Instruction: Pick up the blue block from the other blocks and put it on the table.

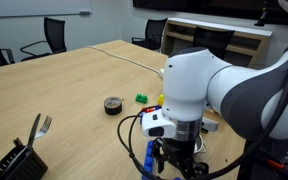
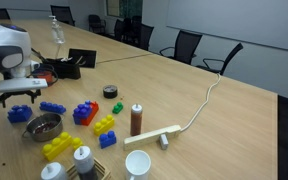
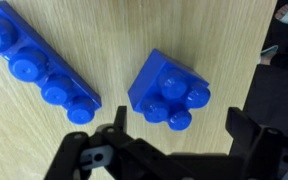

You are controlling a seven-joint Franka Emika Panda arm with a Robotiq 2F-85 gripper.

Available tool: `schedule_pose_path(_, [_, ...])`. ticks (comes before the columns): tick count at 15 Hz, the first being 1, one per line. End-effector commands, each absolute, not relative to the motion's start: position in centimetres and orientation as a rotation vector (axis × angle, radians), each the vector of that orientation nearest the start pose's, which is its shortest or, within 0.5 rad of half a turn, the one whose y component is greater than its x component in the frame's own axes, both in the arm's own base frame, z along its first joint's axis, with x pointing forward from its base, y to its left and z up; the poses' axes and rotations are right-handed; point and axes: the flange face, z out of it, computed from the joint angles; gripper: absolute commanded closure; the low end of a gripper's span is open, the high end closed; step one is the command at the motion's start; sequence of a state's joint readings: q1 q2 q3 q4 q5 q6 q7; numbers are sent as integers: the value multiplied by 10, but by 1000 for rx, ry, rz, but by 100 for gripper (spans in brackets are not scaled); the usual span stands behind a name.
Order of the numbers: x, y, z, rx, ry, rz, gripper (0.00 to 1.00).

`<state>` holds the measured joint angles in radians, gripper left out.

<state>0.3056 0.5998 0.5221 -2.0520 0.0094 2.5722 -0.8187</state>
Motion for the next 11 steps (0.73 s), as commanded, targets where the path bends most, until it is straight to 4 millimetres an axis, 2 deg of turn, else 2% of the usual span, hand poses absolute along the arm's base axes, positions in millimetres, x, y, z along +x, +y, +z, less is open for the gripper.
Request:
schedule_pose_path(1, [392,428,213,-2080,-2019,-19,0])
schedule_pose_path(3, [388,426,237,-2118,-1968,-59,0])
schedule_pose_path(4, [398,437,220,-2082,-1996,-55,0])
schedule_pose_path(6, [392,434,236,-2104,-1990,-76,0])
schedule_pose_path(11, [390,429,234,-2113,-1987,-61,0])
